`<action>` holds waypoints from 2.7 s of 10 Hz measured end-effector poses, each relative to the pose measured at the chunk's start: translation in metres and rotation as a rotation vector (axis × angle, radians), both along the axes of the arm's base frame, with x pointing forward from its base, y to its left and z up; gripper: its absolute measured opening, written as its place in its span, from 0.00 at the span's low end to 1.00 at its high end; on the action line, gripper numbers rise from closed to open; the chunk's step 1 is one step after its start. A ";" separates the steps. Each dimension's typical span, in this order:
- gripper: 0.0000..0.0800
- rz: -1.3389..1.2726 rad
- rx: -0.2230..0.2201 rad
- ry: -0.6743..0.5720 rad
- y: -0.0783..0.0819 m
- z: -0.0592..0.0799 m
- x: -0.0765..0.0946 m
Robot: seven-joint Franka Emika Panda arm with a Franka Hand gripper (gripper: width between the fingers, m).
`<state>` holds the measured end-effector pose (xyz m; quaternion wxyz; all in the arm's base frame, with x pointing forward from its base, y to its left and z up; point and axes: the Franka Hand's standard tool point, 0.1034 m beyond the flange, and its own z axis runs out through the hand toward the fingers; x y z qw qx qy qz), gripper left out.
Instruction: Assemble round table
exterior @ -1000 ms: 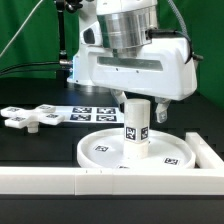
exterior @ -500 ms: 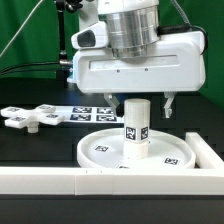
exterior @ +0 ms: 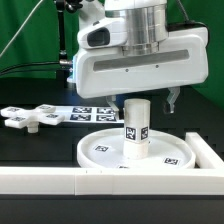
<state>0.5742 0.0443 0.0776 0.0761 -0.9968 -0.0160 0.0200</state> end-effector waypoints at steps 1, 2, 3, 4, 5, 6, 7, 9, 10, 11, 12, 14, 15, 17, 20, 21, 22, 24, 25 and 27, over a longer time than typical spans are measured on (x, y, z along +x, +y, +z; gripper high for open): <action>0.81 0.059 0.003 -0.009 0.000 0.000 0.000; 0.81 0.140 0.005 -0.021 -0.002 0.000 0.000; 0.81 0.207 0.007 -0.031 -0.002 0.000 0.000; 0.81 0.269 0.010 -0.041 -0.003 0.000 0.000; 0.81 0.369 0.000 -0.053 -0.004 0.000 0.001; 0.81 0.505 -0.018 -0.076 -0.003 0.001 0.003; 0.81 0.619 -0.021 -0.085 0.000 0.001 0.002; 0.81 0.763 -0.015 -0.089 0.004 0.000 -0.001; 0.81 0.810 -0.013 -0.083 0.002 0.000 -0.002; 0.81 0.884 -0.012 -0.092 0.000 0.000 -0.002; 0.81 0.935 -0.013 -0.096 -0.001 0.000 -0.002; 0.81 1.075 -0.016 -0.105 -0.005 -0.001 -0.002; 0.81 1.134 -0.015 -0.107 -0.005 -0.002 -0.003; 0.81 1.237 -0.019 -0.111 -0.007 -0.002 -0.004; 0.81 1.412 -0.023 -0.114 -0.010 -0.003 -0.004; 0.81 1.467 -0.025 -0.114 -0.012 -0.003 -0.004; 0.81 1.520 -0.025 -0.114 -0.013 -0.003 -0.004; 0.81 1.634 -0.028 -0.111 -0.017 -0.003 -0.004; 0.81 1.623 -0.029 -0.110 -0.016 -0.003 -0.004; 0.66 1.592 -0.031 -0.108 -0.013 -0.003 -0.004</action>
Offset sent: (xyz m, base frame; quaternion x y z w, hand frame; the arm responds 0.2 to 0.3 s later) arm 0.0000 0.0000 0.0000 0.0000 0.0000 -0.1938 0.9810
